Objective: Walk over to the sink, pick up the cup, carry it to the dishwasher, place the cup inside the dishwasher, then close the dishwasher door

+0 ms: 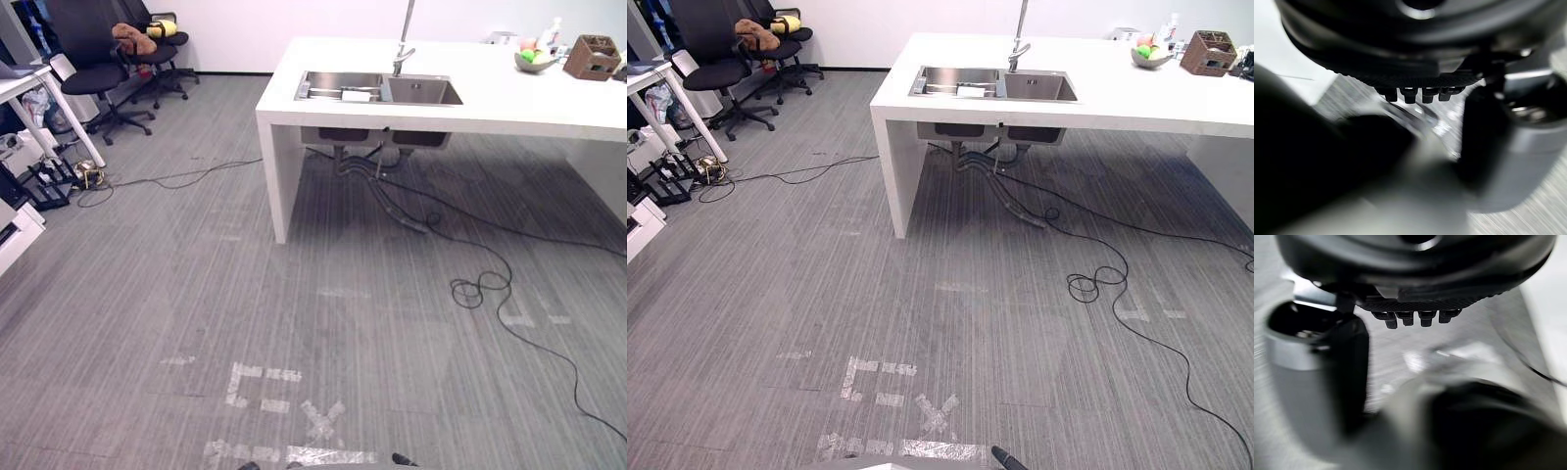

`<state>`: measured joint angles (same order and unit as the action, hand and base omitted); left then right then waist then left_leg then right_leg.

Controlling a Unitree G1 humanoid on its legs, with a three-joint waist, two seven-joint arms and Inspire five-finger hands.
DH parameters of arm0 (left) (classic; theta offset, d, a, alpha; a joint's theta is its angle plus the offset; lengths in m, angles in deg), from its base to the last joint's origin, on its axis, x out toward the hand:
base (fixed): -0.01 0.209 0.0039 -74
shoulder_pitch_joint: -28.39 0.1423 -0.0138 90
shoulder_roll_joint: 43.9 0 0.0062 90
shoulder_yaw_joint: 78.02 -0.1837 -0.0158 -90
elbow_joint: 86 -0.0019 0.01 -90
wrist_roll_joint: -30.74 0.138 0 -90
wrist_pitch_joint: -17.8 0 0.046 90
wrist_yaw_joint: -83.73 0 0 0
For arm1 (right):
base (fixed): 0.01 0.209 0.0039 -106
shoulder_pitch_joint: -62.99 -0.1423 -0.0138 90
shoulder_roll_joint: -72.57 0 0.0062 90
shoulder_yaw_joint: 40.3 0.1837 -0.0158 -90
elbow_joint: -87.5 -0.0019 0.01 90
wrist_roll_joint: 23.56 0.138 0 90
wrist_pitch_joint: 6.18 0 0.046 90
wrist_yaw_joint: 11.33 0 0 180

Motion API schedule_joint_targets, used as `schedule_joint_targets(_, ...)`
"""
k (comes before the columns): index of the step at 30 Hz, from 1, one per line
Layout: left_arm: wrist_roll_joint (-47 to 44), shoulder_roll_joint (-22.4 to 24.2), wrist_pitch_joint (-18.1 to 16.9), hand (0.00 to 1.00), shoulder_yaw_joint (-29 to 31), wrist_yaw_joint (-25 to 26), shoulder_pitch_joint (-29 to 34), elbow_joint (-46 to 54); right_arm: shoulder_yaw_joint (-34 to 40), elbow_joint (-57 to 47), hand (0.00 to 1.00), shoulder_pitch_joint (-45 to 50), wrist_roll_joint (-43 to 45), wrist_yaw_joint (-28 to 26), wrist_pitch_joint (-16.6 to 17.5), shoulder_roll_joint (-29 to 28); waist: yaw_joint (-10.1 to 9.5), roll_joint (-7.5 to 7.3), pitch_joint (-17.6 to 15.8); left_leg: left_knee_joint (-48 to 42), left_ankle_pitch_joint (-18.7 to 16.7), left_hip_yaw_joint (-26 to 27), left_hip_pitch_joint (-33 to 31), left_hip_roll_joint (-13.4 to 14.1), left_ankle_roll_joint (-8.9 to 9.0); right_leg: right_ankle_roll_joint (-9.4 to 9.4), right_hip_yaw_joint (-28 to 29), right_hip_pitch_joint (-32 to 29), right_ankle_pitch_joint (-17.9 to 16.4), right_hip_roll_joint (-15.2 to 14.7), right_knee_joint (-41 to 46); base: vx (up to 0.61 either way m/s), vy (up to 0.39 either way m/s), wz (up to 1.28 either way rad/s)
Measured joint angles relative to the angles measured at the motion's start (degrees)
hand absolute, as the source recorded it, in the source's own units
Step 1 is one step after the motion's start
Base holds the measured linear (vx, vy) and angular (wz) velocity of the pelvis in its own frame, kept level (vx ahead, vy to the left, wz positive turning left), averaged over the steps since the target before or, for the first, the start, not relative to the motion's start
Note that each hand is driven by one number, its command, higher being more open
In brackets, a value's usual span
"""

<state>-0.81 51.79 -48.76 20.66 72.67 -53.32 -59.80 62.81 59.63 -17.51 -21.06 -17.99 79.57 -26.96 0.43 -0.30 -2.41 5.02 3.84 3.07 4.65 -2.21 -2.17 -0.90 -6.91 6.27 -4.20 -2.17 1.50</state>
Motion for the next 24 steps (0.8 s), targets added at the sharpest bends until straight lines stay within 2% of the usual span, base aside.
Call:
schedule_joint_targets(2,-0.2,0.0,-0.8,1.00,-1.1,1.4,-1.5,-0.1,0.0,-0.7,1.00,-3.1,-2.2,1.6,2.2,-0.7,0.35,-0.06,-0.7,0.2,0.0,-0.8,0.5,-0.3,0.03,-0.09,-1.0,1.1,0.0,-0.2,-0.6,0.01,-0.014,0.19)
schedule_joint_targets(4,-1.6,0.3,-2.2,1.00,-1.6,2.2,-1.7,-0.1,0.0,-0.7,1.00,-5.3,-2.1,2.8,2.6,-1.4,0.20,0.01,-1.3,0.3,0.0,-1.0,0.5,-0.3,0.04,-0.14,-1.4,1.1,-0.1,-0.3,-0.7,-0.03,-0.017,0.15)
schedule_joint_targets(5,-2.9,0.4,-3.6,1.00,-1.5,2.5,-1.6,-0.1,0.0,-0.6,1.00,-6.3,-2.1,2.9,2.2,-2.1,0.06,-0.05,-1.4,0.3,0.0,-1.4,0.6,-0.4,0.06,-0.24,-1.8,1.5,-0.1,-0.3,-0.8,-0.02,-0.023,0.12)
schedule_joint_targets(11,-3.3,1.1,-6.7,1.00,-1.4,4.7,-1.7,0.6,0.2,-0.4,1.00,-6.9,-0.5,1.6,-1.2,-3.9,-0.52,-0.29,-2.4,0.4,0.0,-2.7,0.9,-1.0,0.07,-0.73,-3.2,2.6,-0.6,-0.8,-1.3,-0.02,-0.015,0.13)
schedule_joint_targets(14,-3.3,1.1,-7.7,1.00,-1.3,4.7,-1.6,0.7,0.5,-0.4,1.00,-7.2,0.8,1.4,-1.8,-3.9,-0.46,-0.35,-3.0,0.4,0.0,-2.8,0.9,-1.4,0.05,-0.82,-3.5,2.7,-0.6,-1.1,-1.4,-0.01,0.004,0.05)
schedule_joint_targets(21,-1.1,1.7,-12.6,1.00,-1.2,4.7,-1.4,0.9,1.6,0.6,1.00,-7.7,3.6,0.6,-2.4,-3.5,-0.19,-0.66,-3.6,0.4,0.0,-3.1,1.2,-2.1,0.05,-1.20,-4.4,3.7,-0.5,-1.9,-2.0,-0.01,-0.005,0.07)
schedule_joint_targets(24,-0.4,1.7,-13.4,1.00,-1.2,4.8,-1.2,0.9,1.7,0.6,1.00,-7.7,5.4,-0.3,-2.4,-3.6,0.40,-0.64,-3.7,0.4,0.0,-2.9,1.5,-2.1,0.05,-1.27,-4.2,3.9,-0.4,-1.9,-1.9,-0.04,-0.023,-0.04)
